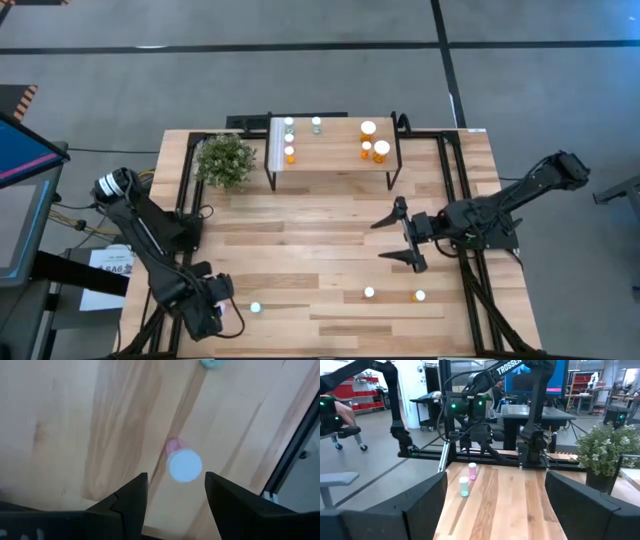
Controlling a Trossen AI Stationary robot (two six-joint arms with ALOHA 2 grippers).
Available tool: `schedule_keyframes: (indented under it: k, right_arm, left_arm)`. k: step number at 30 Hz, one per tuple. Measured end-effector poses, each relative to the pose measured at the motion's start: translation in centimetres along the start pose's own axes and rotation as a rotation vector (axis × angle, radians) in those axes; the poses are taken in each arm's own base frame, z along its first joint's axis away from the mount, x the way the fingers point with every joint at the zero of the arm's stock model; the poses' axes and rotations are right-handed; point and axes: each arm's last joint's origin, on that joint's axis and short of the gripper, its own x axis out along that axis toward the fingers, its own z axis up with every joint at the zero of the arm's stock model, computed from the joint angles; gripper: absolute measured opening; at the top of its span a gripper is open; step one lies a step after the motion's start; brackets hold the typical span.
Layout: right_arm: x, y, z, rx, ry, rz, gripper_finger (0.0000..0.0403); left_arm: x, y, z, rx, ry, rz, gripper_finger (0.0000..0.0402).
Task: Pick and place medicine bottles onto shelf by color
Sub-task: Put the left pink small pill bottle on the shelf
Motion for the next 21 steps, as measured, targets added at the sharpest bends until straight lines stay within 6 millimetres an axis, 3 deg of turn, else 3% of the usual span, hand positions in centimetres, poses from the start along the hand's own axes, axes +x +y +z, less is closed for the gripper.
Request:
schedule_keyframes:
  k: [6,13,21]
  right_arm:
    - [0.0,0.2,0.0,0.001,0.000,0.009,0.0357]
    - [0.0,0.2,0.0,0.001,0.002,0.009,0.0357]
    - [0.0,0.2,0.0,0.000,0.004,0.009,0.0357]
  left_arm:
    - [1.5,-0.6,0.4,-0.007,0.079,0.023,0.0217]
    - [1.9,-0.8,0.5,0.018,0.072,0.029,0.0262]
    - [1.9,-1.0,0.7,0.027,0.016,0.017,0.0250]
